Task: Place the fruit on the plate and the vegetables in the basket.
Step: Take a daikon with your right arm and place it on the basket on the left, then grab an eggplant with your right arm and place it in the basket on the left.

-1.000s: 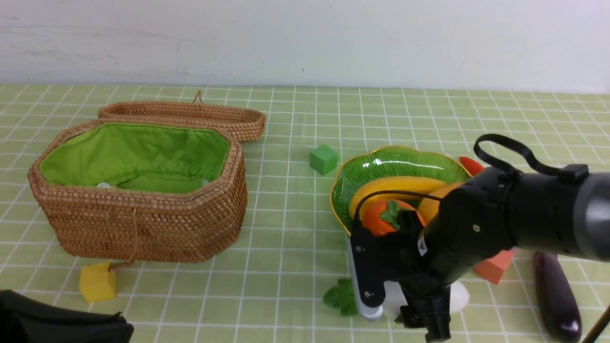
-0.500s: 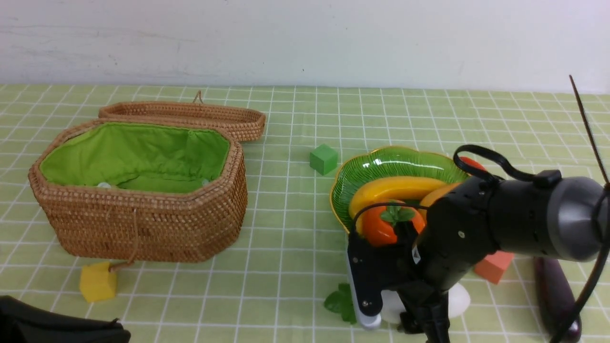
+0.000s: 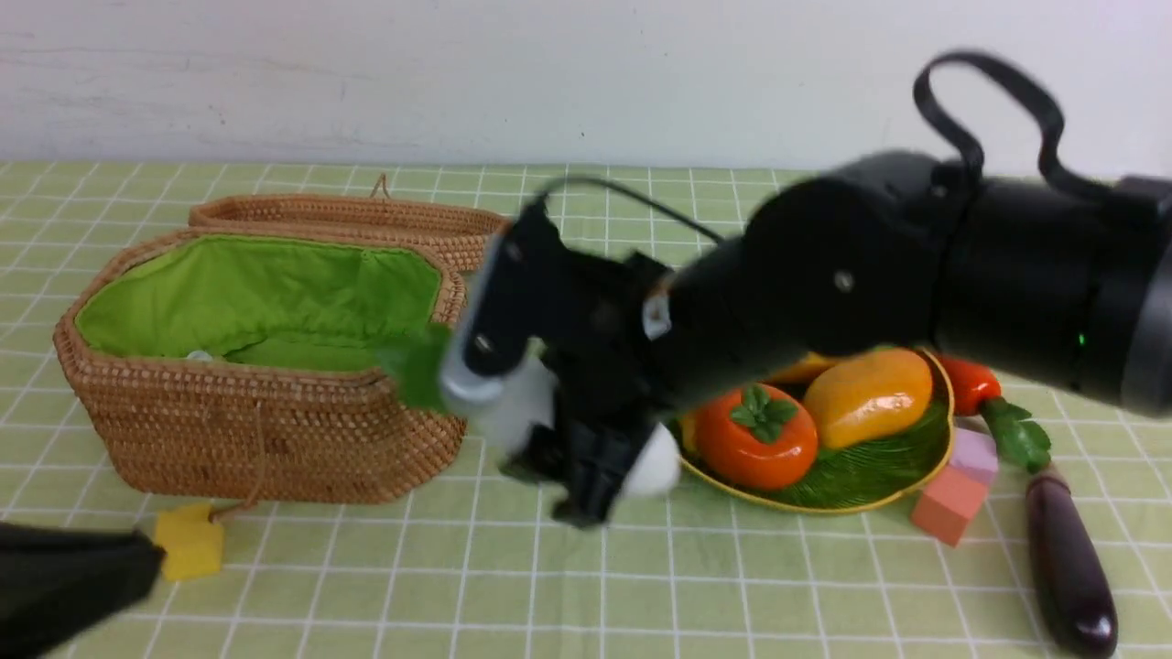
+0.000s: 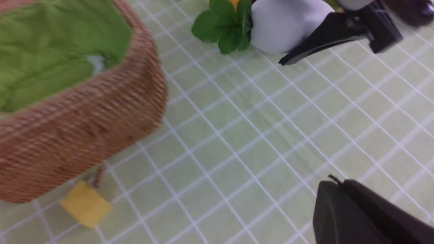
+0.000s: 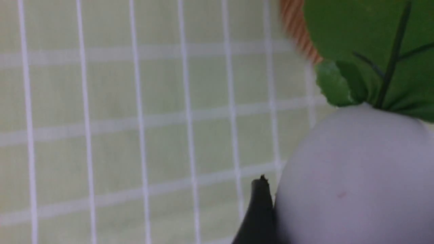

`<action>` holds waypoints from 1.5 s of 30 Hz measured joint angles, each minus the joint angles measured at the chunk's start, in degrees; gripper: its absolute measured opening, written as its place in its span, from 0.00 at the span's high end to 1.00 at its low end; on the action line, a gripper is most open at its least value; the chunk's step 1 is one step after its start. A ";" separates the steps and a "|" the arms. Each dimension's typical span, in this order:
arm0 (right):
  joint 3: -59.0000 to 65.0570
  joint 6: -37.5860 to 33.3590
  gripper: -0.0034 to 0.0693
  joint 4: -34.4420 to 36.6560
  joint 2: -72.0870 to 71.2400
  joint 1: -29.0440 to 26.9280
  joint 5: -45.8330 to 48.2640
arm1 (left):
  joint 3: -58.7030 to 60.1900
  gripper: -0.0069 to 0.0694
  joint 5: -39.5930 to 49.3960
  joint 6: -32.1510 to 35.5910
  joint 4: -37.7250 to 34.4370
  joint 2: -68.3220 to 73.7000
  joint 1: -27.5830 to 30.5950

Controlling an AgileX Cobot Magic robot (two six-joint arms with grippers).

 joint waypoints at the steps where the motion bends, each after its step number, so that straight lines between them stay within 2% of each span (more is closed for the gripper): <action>1: -7.03 0.39 0.22 1.56 1.90 0.61 -2.04 | -0.94 0.93 0.14 -5.29 7.07 -1.33 0.00; 2: -7.03 0.39 0.22 1.56 2.22 0.62 -2.04 | -1.04 0.93 0.14 -6.01 7.07 -1.54 0.00; 3: -14.56 0.67 0.22 2.82 5.95 0.78 -4.10 | -1.69 0.93 0.23 -12.56 15.26 -3.68 0.00; 5: -23.09 0.94 0.22 3.74 10.93 0.78 -5.61 | -1.95 0.93 0.41 -18.47 21.30 -6.14 0.00; 6: -23.94 0.94 0.22 3.80 11.55 0.78 -5.73 | -1.95 0.93 0.50 -19.03 21.86 -6.37 0.00; 7: -29.74 1.01 0.22 4.05 16.75 0.78 -6.64 | -1.95 0.93 0.84 -22.43 25.07 -7.91 0.00; 9: -37.61 1.08 0.22 4.20 22.79 0.78 -8.60 | -1.95 0.93 0.99 -24.42 26.79 -9.51 0.00; 12: -47.18 1.09 0.22 4.20 31.75 0.78 -10.81 | -1.95 0.93 1.41 -25.51 26.75 -10.55 0.00; 18: -52.66 1.14 0.22 3.66 38.76 0.78 -12.13 | -1.95 0.93 3.45 -24.00 21.52 -10.63 0.00; 20: -52.66 1.42 0.19 2.95 38.81 0.78 -12.07 | -1.95 0.93 3.51 -23.10 20.39 -10.63 0.00; 21: -52.81 1.81 0.10 2.17 38.81 0.78 -11.91 | -1.95 0.93 3.57 -21.58 19.01 -10.63 0.00; 22: -52.88 1.92 0.07 2.00 38.64 0.78 -11.48 | -1.95 0.93 3.57 -20.67 18.24 -10.63 0.00; 24: -52.95 2.87 0.03 1.73 37.75 0.78 -8.80 | -1.95 0.93 3.63 -19.15 17.18 -10.63 0.00; 28: -52.95 6.62 0.06 1.02 34.74 0.78 0.52 | -1.95 0.93 3.63 -16.55 15.23 -10.63 0.00; 29: -52.95 10.68 0.11 0.09 31.79 0.78 7.07 | -1.95 0.93 3.63 -14.08 13.69 -10.63 0.00; 33: -53.07 20.53 0.28 -4.22 25.68 0.78 22.49 | -1.95 0.93 3.51 -7.32 8.60 -10.63 0.00; 34: -53.20 25.31 0.40 -7.58 22.59 0.78 29.95 | -1.95 0.93 3.50 -2.56 4.49 -10.63 0.00; 35: -53.25 27.34 0.47 -9.36 21.58 0.78 32.01 | -1.95 0.93 3.50 -0.04 1.54 -10.63 0.00; 36: -53.25 30.62 0.60 -12.69 19.54 0.78 34.73 | -1.95 0.93 3.44 3.67 -1.48 -10.57 0.00; 37: -53.10 32.07 0.66 -13.81 18.73 0.78 35.33 | -1.95 0.93 3.32 6.13 -4.68 -10.44 0.00; 39: -51.39 37.10 0.86 -18.42 15.55 0.78 36.23 | -1.95 0.93 3.19 12.47 -10.81 -9.56 0.00; 40: -50.63 38.97 0.91 -19.78 14.65 0.78 36.31 | -1.95 0.93 3.05 14.55 -13.64 -9.08 0.00; 41: -50.01 39.46 0.92 -20.15 14.01 0.78 36.30 | -1.95 0.93 3.05 15.53 -14.19 -8.83 0.00; 42: -45.73 43.75 0.97 -22.97 10.23 0.78 36.22 | -1.95 0.93 2.76 19.12 -18.64 -7.71 0.00; 45: -38.25 47.82 0.97 -25.97 4.26 0.70 36.16 | -1.95 0.93 2.60 22.89 -22.10 -6.10 0.00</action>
